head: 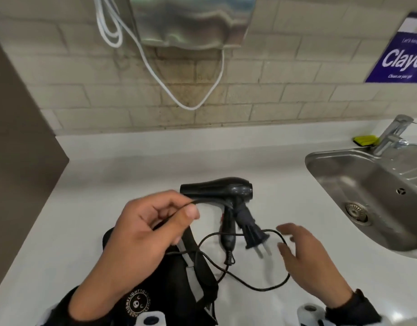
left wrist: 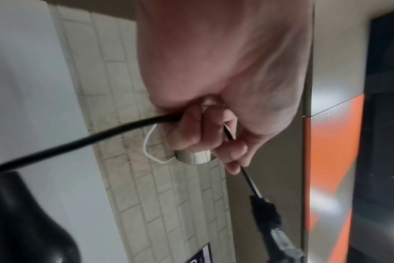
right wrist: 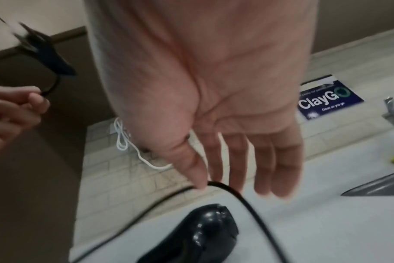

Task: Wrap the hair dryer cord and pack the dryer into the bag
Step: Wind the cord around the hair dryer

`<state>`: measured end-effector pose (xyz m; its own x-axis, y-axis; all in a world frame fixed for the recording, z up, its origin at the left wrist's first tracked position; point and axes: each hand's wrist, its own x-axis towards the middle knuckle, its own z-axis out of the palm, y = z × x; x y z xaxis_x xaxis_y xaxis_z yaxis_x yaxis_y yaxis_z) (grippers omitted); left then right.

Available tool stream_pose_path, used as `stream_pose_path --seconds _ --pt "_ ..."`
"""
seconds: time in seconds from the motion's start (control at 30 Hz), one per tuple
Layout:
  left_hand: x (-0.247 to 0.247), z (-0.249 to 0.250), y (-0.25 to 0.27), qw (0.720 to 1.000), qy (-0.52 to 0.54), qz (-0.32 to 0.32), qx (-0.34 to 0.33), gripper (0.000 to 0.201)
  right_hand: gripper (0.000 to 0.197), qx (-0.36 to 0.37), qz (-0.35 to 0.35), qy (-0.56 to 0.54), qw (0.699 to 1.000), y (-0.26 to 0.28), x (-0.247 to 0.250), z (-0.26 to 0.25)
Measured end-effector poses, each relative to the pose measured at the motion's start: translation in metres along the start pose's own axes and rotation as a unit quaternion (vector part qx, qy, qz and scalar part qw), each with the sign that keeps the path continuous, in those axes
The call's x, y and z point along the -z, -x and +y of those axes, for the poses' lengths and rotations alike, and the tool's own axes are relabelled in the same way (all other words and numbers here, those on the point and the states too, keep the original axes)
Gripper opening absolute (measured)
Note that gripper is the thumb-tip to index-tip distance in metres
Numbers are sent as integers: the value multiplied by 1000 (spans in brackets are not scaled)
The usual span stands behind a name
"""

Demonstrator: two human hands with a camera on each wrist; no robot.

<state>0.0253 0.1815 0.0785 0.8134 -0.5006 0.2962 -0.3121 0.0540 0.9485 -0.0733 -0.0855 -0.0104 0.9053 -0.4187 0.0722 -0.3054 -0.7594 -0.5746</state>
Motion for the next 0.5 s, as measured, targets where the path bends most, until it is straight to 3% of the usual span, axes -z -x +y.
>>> stream_pose_path --seconds 0.07,0.1,0.17,0.2,0.23,0.27,0.37,0.5 --pt "0 9 -9 1000 -23 15 -3 22 33 40 64 -101 992 2 12 -18" --pt "-1 13 -13 999 -49 18 -7 20 33 68 98 -194 974 4 22 -33" --pt "-8 20 -22 994 -110 12 -15 21 25 135 165 -355 910 13 47 -69" --pt "-13 25 -25 991 -135 4 -17 22 21 178 184 -381 888 19 59 -86" --pt "-19 29 -27 987 -157 -9 -20 21 20 228 182 -360 886 23 69 -99" --pt "-25 33 -29 984 -177 -24 -24 20 26 266 165 -292 904 24 75 -110" --pt "-37 43 -33 975 -210 -59 -49 19 44 295 67 -70 951 14 80 -123" --pt "-30 40 -38 975 -184 -113 -51 27 19 308 5 -79 948 4 88 -122"
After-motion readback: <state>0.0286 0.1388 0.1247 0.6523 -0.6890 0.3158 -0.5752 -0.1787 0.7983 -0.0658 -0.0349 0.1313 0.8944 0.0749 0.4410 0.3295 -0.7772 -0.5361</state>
